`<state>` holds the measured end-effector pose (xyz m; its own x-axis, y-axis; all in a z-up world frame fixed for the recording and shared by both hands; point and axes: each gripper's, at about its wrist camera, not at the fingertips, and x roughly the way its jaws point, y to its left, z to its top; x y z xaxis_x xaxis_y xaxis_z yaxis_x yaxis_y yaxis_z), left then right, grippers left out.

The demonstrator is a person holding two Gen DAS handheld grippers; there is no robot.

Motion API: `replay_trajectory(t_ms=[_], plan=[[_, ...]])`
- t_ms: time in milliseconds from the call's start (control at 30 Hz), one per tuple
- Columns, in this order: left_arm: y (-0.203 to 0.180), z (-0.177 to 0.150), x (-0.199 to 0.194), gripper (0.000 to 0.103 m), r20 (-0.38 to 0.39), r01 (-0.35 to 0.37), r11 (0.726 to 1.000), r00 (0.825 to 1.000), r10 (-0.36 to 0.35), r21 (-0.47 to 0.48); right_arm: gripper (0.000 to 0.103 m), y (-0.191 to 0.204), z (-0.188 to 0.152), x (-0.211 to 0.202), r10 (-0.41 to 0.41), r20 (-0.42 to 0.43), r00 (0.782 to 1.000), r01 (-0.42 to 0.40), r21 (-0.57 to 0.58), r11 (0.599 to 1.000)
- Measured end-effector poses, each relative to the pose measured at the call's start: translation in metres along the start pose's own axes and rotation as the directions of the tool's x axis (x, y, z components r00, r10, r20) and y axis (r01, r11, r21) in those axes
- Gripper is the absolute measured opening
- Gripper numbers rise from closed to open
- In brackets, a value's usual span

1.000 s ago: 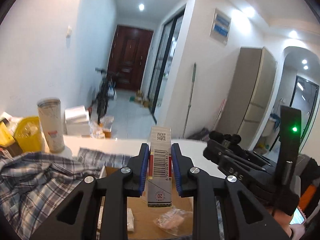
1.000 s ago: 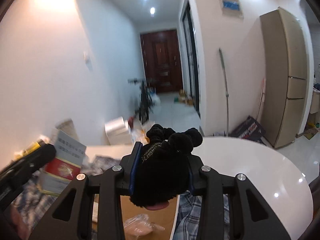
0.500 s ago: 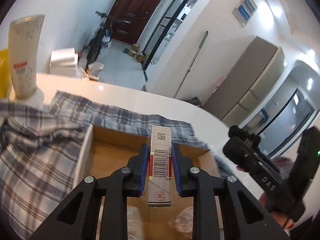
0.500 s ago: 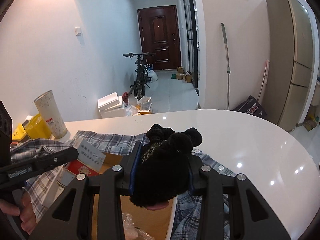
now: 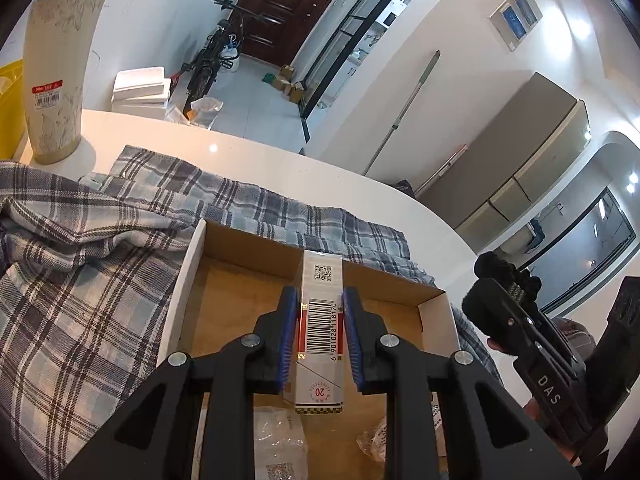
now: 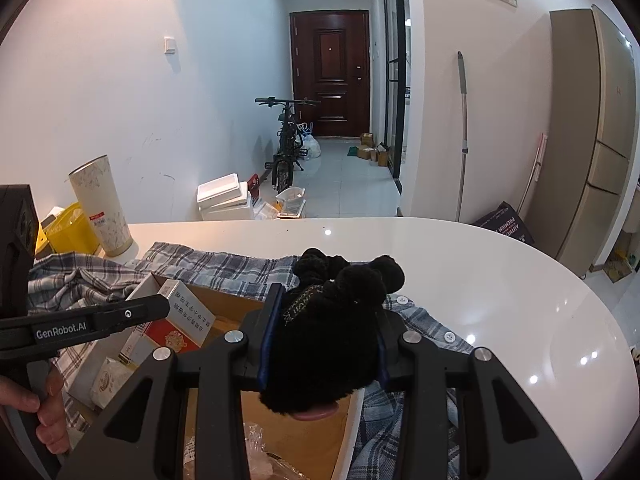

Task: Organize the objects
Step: 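Place the white box into the cardboard box with the left tool while the right tool carries the toy over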

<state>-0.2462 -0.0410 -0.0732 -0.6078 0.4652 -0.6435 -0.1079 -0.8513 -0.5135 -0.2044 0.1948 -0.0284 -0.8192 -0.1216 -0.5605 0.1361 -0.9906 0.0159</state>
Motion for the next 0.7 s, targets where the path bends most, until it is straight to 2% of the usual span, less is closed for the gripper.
replay_trajectory(t_ms=[67,167,267,333,367,400,433,467,500,600,667,700], plan=[[0.003,0.002,0.004,0.025,-0.017,0.006,1.000,1.000,-0.006,-0.012,0.037,0.003,0.000,0.001,0.005,-0.004,1.000,-0.005,-0.005,1.000],[0.005,0.002,0.008,0.025,-0.044,-0.023,0.999,0.999,0.022,-0.024,0.037,0.004,-0.003,0.003,0.010,-0.016,1.000,-0.010,-0.011,1.000],[0.006,0.002,0.005,0.025,-0.034,-0.040,0.999,0.999,0.039,-0.024,0.037,0.005,-0.004,0.005,0.008,-0.023,1.000,-0.009,-0.017,1.000],[0.001,0.004,-0.002,0.025,-0.012,-0.067,0.998,0.998,0.067,0.008,0.037,0.006,-0.003,0.004,0.003,-0.020,1.000,-0.003,-0.021,1.000],[0.001,0.004,-0.003,0.028,-0.002,-0.073,0.997,0.997,0.073,0.020,0.037,0.005,-0.003,0.003,0.004,-0.016,1.000,-0.005,-0.019,1.000],[-0.003,0.005,-0.009,0.041,0.022,-0.082,0.996,0.996,0.081,0.044,0.037,0.005,-0.002,0.002,0.008,-0.014,1.000,-0.008,-0.017,1.000],[-0.005,0.006,-0.012,0.061,0.040,-0.090,0.994,0.995,0.087,0.059,0.037,0.004,-0.001,0.000,0.012,-0.012,1.000,-0.012,-0.013,1.000],[-0.006,0.006,-0.016,0.068,0.065,-0.109,0.992,0.992,0.104,0.070,0.037,0.003,0.001,-0.002,0.018,-0.009,1.000,-0.018,-0.008,1.000],[-0.008,0.006,-0.023,0.070,0.102,-0.133,0.988,0.987,0.125,0.077,0.037,0.003,0.002,-0.003,0.023,-0.007,1.000,-0.023,-0.005,1.000],[-0.019,0.010,-0.047,0.070,0.185,-0.147,0.982,0.975,0.124,0.116,0.037,0.001,0.006,-0.011,0.042,0.005,0.999,-0.042,0.004,0.999],[-0.029,0.011,-0.068,0.071,0.247,-0.174,0.976,0.959,0.138,0.130,0.037,-0.001,0.010,-0.019,0.055,0.019,0.998,-0.056,0.010,0.998],[-0.036,0.010,-0.080,0.075,0.285,-0.176,0.975,0.950,0.131,0.138,0.037,-0.001,0.012,-0.022,0.060,0.028,0.998,-0.061,0.013,0.998]])
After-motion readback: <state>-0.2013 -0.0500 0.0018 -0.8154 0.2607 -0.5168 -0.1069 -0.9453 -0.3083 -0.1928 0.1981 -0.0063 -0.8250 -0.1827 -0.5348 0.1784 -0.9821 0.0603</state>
